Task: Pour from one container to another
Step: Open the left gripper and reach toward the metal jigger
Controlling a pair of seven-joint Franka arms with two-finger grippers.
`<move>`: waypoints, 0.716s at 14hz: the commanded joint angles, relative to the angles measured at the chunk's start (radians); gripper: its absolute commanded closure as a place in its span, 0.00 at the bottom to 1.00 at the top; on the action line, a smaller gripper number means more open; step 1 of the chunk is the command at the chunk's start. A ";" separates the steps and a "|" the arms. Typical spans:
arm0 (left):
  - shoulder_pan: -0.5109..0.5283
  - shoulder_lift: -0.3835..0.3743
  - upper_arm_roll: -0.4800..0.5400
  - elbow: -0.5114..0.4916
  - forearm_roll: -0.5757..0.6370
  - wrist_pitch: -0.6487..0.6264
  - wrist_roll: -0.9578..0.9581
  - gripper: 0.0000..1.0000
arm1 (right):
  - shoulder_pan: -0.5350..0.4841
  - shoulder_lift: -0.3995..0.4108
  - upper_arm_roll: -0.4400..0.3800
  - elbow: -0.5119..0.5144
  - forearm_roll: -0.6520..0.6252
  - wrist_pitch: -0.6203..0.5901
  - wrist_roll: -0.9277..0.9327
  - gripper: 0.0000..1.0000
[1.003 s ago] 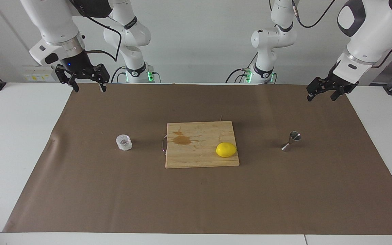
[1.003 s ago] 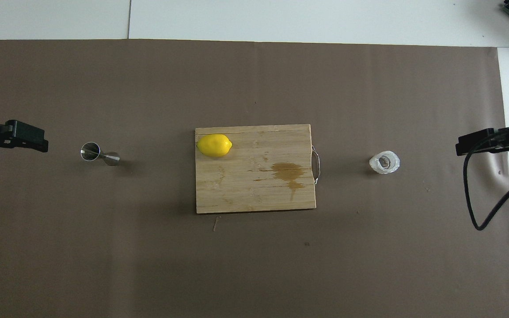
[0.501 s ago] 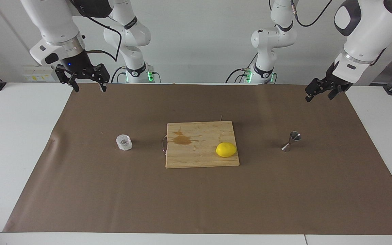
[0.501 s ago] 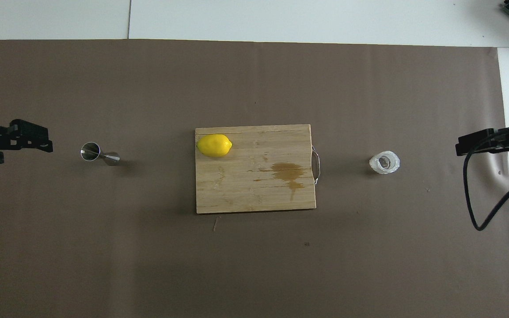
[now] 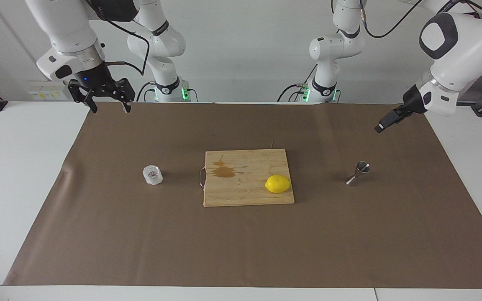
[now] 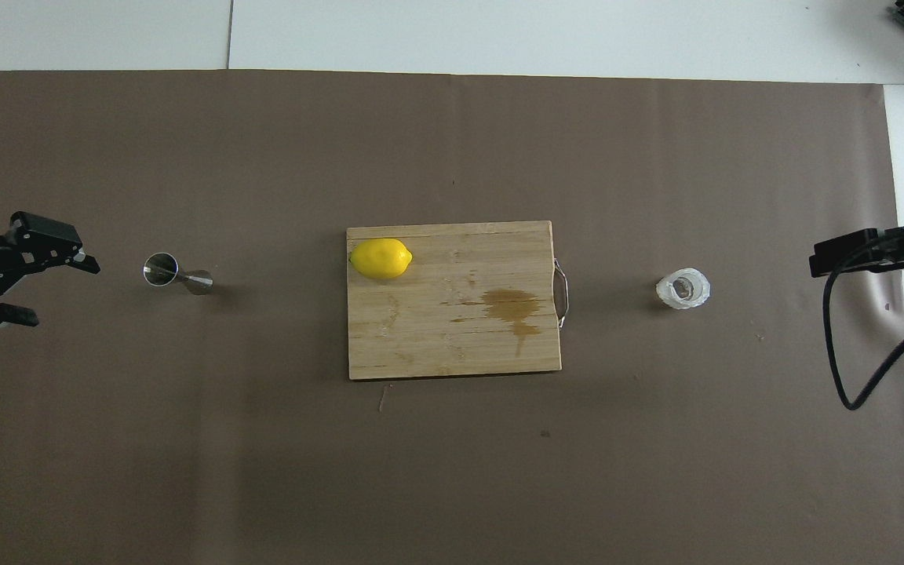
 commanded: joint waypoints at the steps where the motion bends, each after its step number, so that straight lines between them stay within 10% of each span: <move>1: 0.039 -0.029 -0.009 -0.129 -0.108 0.117 -0.188 0.00 | -0.012 -0.017 0.005 -0.011 0.006 -0.005 -0.024 0.00; 10: 0.102 -0.118 -0.009 -0.479 -0.538 0.485 -0.590 0.00 | -0.013 -0.017 0.005 -0.013 0.006 -0.005 -0.022 0.00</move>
